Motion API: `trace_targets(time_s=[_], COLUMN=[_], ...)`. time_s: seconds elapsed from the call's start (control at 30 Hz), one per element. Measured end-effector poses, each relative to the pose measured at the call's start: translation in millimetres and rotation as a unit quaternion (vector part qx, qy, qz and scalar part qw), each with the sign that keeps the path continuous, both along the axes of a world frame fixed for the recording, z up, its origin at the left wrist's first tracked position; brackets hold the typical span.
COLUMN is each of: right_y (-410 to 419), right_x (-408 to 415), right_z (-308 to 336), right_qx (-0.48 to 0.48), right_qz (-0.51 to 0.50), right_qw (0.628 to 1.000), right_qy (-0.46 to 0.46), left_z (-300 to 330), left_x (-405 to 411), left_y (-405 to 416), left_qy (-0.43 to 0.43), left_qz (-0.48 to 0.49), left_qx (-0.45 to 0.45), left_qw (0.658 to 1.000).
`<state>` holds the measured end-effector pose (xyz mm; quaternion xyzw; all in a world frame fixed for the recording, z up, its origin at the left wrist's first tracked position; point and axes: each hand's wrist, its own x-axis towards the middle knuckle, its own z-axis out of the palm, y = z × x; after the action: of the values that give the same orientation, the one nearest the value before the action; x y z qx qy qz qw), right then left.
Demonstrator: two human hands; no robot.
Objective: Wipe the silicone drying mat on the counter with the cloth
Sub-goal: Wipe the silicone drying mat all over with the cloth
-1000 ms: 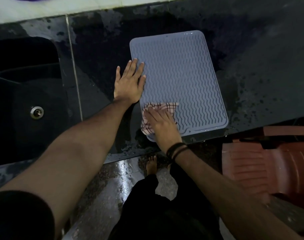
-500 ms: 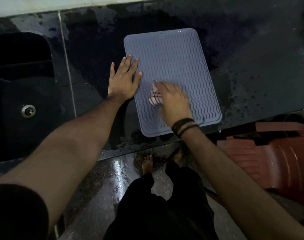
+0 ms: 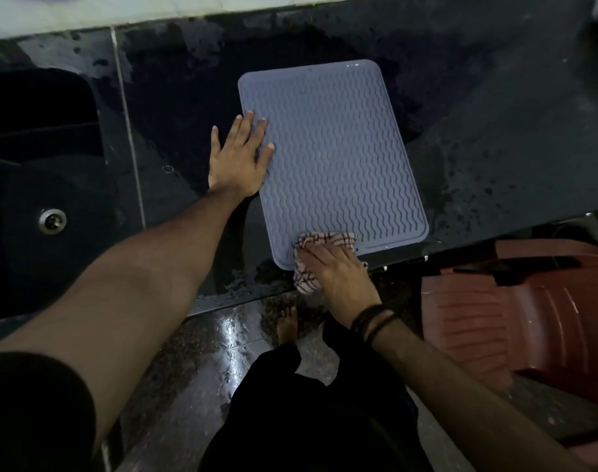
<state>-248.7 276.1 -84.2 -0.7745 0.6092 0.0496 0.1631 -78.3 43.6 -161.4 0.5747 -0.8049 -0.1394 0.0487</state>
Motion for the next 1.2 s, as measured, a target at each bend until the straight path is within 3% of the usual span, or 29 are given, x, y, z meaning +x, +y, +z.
trace_targets(time_s=[0.1,0.23,0.37,0.47,0.67,0.77,0.9,1.07,1.2], right_y=[-15,-64,-86,-61,-14,-21,-60,-83,-62], right_x=[-6,1,36,39,10,6,14,42,39], right_z=[16,21,-3,-17,-9,1,11,-7,-15], right_qx=[0.007,-0.085,-0.014,-0.035,-0.020,0.013,-0.062,-0.010,-0.032], right_qz=[-0.054,-0.138,-0.074,-0.040,0.027,0.002,-0.085,-0.035,-0.014], right_qw=[0.998,0.986,0.997,0.999,0.999,0.998,0.989,0.999,0.999], right_qy=[-0.025,-0.045,-0.027,0.004,-0.022,-0.056,-0.100,-0.039,-0.034], left_z=[-5,-11,-12,-12,-8,-6,0,4,3], left_x=[2,2,3,3,2,2,3,0,-6], left_y=[-2,-4,-5,-5,-4,-2,0,25,38], left_qy=[0.003,-0.006,-0.008,-0.008,-0.009,-0.006,0.013,0.014,0.010], left_qz=[-0.002,-0.001,0.003,0.003,0.005,-0.002,-0.006,0.017,0.043], left_qx=[-0.006,-0.012,-0.019,-0.014,-0.014,-0.005,0.007,0.023,0.010], left_qw=[1.000,1.000,1.000,1.000,1.000,1.000,1.000,1.000,0.999])
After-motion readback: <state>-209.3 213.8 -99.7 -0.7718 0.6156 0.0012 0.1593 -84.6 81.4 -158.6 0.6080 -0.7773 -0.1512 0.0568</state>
